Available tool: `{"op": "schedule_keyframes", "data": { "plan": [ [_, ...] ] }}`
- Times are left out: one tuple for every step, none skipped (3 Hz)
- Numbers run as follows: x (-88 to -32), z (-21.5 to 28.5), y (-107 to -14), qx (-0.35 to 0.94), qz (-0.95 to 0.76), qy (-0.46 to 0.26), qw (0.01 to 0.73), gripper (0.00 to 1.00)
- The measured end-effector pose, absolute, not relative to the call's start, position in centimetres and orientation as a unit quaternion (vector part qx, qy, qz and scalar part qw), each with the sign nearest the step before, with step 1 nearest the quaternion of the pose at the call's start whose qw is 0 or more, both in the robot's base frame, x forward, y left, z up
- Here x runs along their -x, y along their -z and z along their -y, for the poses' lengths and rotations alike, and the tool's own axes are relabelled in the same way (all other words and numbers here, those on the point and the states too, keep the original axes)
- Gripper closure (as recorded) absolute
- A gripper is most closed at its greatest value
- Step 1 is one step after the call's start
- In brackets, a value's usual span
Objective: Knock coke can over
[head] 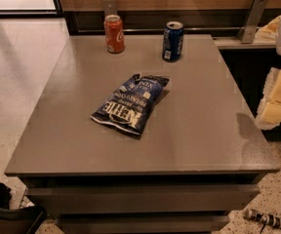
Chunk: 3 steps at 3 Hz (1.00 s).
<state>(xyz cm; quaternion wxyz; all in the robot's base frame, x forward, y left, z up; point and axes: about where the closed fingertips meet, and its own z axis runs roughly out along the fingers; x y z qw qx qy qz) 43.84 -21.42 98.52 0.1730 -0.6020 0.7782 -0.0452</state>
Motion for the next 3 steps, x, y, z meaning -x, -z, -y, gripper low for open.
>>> {"op": "schedule_keyframes", "data": {
  "plan": [
    [-43.8, 21.4, -98.5, 0.602, -0.778, 0.045, 0.173, 0.0],
    [-44.8, 20.9, -98.5, 0.594, -0.779, 0.043, 0.197, 0.0],
    [-46.4, 19.5, -97.9, 0.557, -0.788, 0.027, 0.259, 0.0]
  ]
}}
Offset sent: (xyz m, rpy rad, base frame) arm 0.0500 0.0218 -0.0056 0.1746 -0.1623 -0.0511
